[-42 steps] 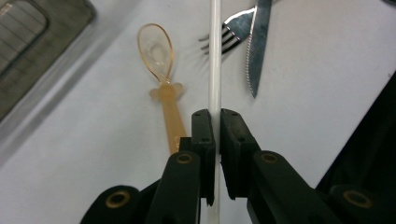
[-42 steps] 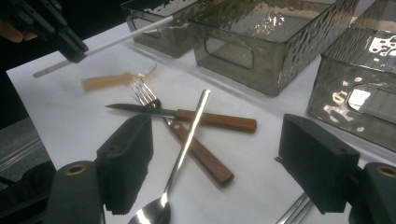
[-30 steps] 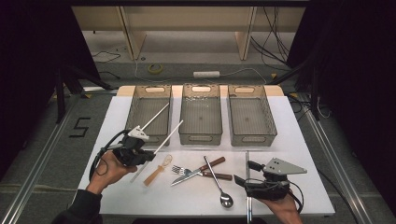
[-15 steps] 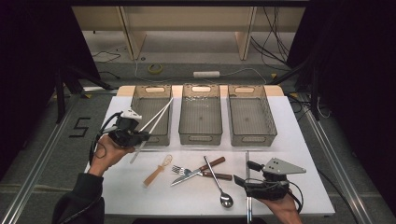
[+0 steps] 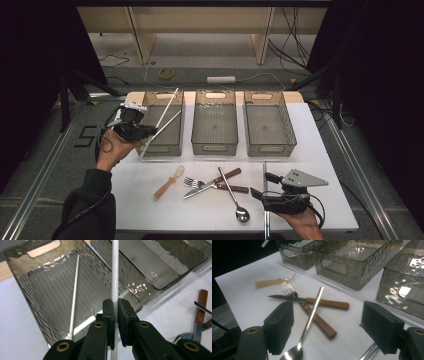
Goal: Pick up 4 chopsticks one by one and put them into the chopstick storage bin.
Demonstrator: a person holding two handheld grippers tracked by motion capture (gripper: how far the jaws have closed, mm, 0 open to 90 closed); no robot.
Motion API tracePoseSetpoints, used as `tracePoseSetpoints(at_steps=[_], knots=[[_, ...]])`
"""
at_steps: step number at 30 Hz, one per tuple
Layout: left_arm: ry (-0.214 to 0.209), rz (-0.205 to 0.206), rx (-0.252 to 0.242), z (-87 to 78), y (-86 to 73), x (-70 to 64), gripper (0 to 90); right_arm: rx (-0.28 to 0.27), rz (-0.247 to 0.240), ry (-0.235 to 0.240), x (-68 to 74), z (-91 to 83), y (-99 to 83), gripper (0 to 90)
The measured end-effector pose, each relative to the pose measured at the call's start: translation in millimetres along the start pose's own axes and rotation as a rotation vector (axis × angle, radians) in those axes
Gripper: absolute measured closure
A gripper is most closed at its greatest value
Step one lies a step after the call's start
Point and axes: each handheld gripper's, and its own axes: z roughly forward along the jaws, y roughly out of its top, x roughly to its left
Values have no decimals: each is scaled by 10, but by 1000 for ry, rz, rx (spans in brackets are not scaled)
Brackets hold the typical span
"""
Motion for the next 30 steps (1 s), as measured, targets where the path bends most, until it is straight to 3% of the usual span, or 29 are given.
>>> tracePoseSetpoints(at_steps=[15,30], knots=[[83,-56,-65,12,258,306,841,-4,17,13,-13,-5,-3,271],[110,-110,-62,255,199,514,841,-2,14,14,-9,3,-5,271]])
